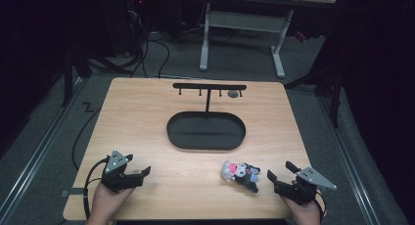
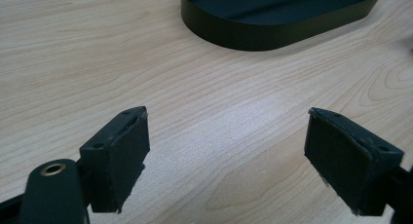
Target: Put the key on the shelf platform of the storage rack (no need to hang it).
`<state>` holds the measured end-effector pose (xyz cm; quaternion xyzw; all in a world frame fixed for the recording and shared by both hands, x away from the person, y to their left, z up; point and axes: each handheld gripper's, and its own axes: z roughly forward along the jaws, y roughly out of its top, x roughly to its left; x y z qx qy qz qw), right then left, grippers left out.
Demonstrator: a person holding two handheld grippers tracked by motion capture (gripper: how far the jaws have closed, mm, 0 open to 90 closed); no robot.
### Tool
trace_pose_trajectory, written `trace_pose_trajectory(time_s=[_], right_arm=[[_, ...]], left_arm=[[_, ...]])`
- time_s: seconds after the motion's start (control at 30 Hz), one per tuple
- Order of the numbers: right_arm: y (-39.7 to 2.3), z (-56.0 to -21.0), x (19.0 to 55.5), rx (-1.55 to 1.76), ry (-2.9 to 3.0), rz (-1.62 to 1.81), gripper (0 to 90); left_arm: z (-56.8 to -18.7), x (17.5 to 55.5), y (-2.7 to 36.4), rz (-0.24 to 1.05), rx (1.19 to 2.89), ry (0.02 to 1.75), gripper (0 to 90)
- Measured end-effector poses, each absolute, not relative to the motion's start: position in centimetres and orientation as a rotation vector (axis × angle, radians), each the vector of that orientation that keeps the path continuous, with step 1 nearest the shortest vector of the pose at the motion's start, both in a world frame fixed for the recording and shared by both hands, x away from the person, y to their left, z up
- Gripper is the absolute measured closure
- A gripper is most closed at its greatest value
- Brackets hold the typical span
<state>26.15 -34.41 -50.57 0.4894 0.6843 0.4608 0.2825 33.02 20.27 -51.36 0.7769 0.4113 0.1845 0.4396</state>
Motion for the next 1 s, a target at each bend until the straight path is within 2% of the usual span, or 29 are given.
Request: trace_pose_trajectory(time_s=[0.43, 0.67, 0.77, 0.8, 0.9, 1.0], right_arm=[[-34.0, -50.5, 25.7, 1.257, 1.859, 1.257, 20.7], [-31.8, -49.8, 25.1, 1.222, 1.903, 1.344, 21.5], [-30.6, -49.8, 24.9, 1.188, 1.957, 1.384, 28.8], [-30.6, -49.8, 24.9, 1.188, 1.957, 1.384, 28.8], [-28.7, -50.1, 24.6, 1.133, 2.045, 1.426, 37.8], [-27.2, -50.6, 24.6, 1.074, 2.141, 1.414, 40.7]], left_arm=[[-51.4, 33.0, 20.3, 0.458, 1.932, 1.022, 15.1], [-51.3, 32.9, 20.6, 0.458, 1.908, 1.036, 15.1], [-51.3, 32.9, 20.4, 0.463, 1.92, 1.031, 15.2], [-51.3, 32.9, 20.3, 0.467, 1.924, 1.028, 15.2], [-51.2, 32.8, 20.2, 0.476, 1.92, 1.021, 15.4], [-51.3, 32.8, 20.1, 0.48, 1.932, 1.015, 15.5]])
